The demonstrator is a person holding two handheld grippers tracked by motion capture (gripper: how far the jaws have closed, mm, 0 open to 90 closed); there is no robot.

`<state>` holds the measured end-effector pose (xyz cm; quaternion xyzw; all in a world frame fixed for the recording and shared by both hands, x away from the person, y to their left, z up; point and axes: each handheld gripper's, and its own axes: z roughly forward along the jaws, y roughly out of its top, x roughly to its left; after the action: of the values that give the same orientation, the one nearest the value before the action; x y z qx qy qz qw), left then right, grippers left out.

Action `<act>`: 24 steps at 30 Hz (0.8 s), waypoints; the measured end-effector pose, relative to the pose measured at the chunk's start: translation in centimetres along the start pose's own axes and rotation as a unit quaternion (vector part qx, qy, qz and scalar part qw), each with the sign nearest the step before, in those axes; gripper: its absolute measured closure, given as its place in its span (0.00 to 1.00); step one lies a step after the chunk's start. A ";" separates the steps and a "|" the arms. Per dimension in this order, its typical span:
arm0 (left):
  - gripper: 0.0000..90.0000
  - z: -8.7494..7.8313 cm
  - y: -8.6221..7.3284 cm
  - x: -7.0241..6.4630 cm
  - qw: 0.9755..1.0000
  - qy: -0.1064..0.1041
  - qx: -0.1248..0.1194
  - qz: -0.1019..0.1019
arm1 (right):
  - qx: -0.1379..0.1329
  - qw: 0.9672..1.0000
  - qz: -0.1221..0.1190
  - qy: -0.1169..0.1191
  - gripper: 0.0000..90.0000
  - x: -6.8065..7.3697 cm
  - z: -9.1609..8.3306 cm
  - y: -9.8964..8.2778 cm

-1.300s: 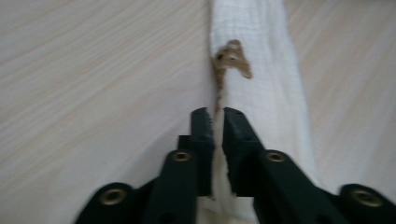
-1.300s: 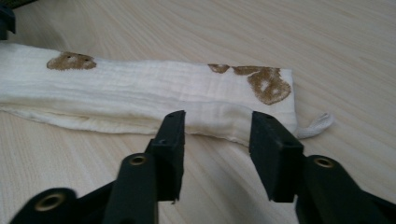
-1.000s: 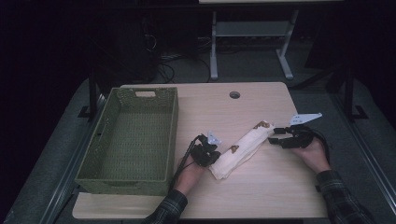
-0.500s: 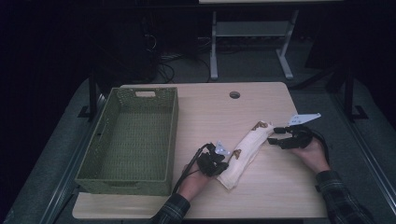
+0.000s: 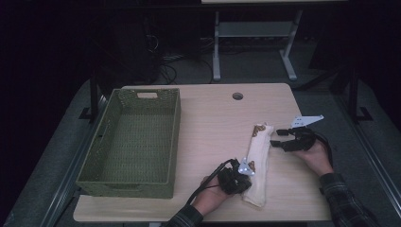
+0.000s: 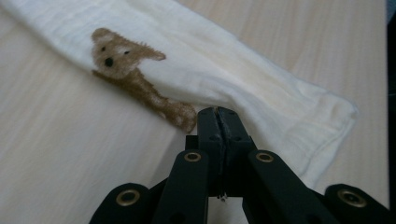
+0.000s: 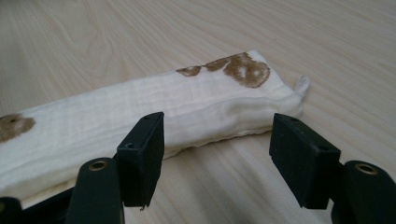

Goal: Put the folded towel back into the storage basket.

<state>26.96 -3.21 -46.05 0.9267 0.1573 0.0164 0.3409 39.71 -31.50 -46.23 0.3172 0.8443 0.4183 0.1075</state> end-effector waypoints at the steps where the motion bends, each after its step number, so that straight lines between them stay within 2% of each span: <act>1: 0.98 0.1 0.1 -0.2 1.000 -0.002 0.001 0.003 | 0.000 1.000 0.000 0.000 0.39 0.0 0.0 0.0; 8: 0.96 1.0 0.7 -1.8 0.999 -0.032 -0.010 0.014 | 0.003 1.000 -0.005 0.001 0.39 0.1 0.2 0.0; 12: 0.95 1.2 0.9 -2.3 0.999 -0.038 -0.011 0.021 | 0.001 1.000 -0.005 0.002 0.39 0.1 0.2 0.1; 13: 0.94 1.1 1.0 -2.2 0.999 -0.040 -0.008 0.025 | 0.001 1.000 -0.004 0.002 0.39 0.2 0.2 0.1; 16: 0.89 0.2 1.2 -1.6 0.999 -0.040 -0.027 0.025 | 0.000 1.000 -0.005 0.001 0.39 0.2 0.1 0.1; 18: 0.81 -0.3 1.6 -0.9 0.998 -0.045 -0.040 0.031 | -0.001 1.000 -0.004 0.004 0.39 0.1 0.1 0.1; 21: 0.66 -0.6 2.3 0.1 0.996 -0.051 -0.042 0.056 | 0.001 1.000 -0.003 0.004 0.39 0.1 0.2 0.1; 24: 0.53 -0.4 2.9 1.1 0.995 -0.064 -0.045 0.066 | 0.000 1.000 -0.003 0.003 0.39 0.2 0.3 0.1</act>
<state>28.76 -4.71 -43.98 0.9180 0.0732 -0.0137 0.3895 39.70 -31.17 -46.34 0.3135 0.8457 0.4186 0.1062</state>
